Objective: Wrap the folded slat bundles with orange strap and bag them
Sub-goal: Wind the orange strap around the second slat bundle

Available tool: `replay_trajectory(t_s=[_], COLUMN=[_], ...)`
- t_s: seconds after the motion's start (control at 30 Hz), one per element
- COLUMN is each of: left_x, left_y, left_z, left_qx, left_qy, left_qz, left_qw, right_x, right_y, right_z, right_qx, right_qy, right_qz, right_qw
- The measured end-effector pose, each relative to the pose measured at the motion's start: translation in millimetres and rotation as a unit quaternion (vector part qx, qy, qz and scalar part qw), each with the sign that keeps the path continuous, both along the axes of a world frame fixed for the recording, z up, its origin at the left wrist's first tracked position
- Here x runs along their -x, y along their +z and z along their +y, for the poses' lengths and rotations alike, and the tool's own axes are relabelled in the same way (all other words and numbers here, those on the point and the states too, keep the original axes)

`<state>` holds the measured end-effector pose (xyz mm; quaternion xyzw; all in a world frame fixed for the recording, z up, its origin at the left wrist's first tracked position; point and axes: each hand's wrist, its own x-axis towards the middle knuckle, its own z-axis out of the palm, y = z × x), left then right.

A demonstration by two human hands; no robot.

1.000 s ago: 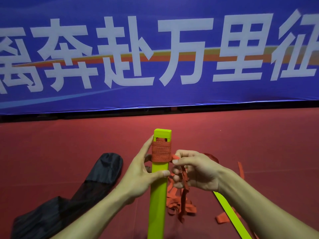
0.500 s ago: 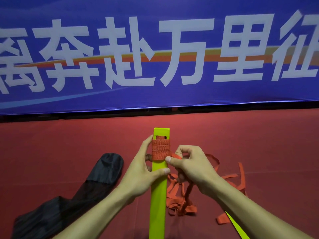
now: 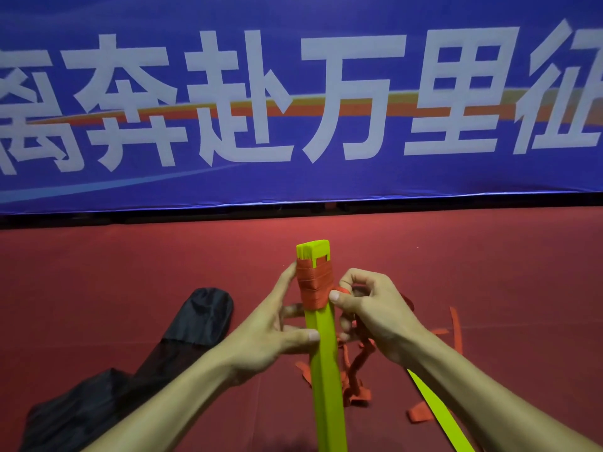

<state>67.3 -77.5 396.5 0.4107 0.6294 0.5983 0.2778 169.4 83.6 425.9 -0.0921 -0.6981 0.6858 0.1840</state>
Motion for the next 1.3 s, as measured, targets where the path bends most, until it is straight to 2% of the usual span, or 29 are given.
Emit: replay_trajectory(t_s=[0.13,0.4,0.5,0.6,0.7,0.77,0.83,1.0,1.17,1.3], left_x=[0,7,9,11,13,14,14,14,14,16], left_y=[-8,-13,-17,-15,-13,-14,-15,-14,-13,-14], left_z=[2,-2,-3,-5,-8,-10,-11,-14,-14,-15], left_qx=[-0.008,-0.011,-0.029,-0.039,-0.043,-0.043,-0.039,-0.031,-0.031,-0.025], left_qy=[-0.007,-0.038,-0.038,-0.056,-0.084,-0.088,-0.090,-0.092,-0.075,-0.070], left_qz=[0.019,-0.028,-0.055,-0.080,-0.100,-0.099,-0.091,-0.084,-0.095,-0.086], left_qw=[1.000,0.999,0.997,0.994,0.990,0.990,0.991,0.992,0.992,0.994], right_x=[-1,-1,-1,-1,-2,-2,-2,-3,-2,-3], right_y=[0,1,3,4,3,0,-2,-5,-8,-9], right_z=[0,-2,1,5,11,18,21,28,31,30], right_qx=[0.000,-0.003,0.075,0.172,0.273,0.301,0.300,0.262,0.276,0.217], right_qy=[0.013,0.026,0.076,0.142,0.247,0.300,0.310,0.282,0.327,0.301], right_qz=[-0.005,-0.019,-0.046,-0.074,-0.098,-0.097,-0.098,-0.103,-0.078,-0.073], right_qw=[1.000,0.999,0.993,0.972,0.925,0.900,0.897,0.917,0.900,0.926])
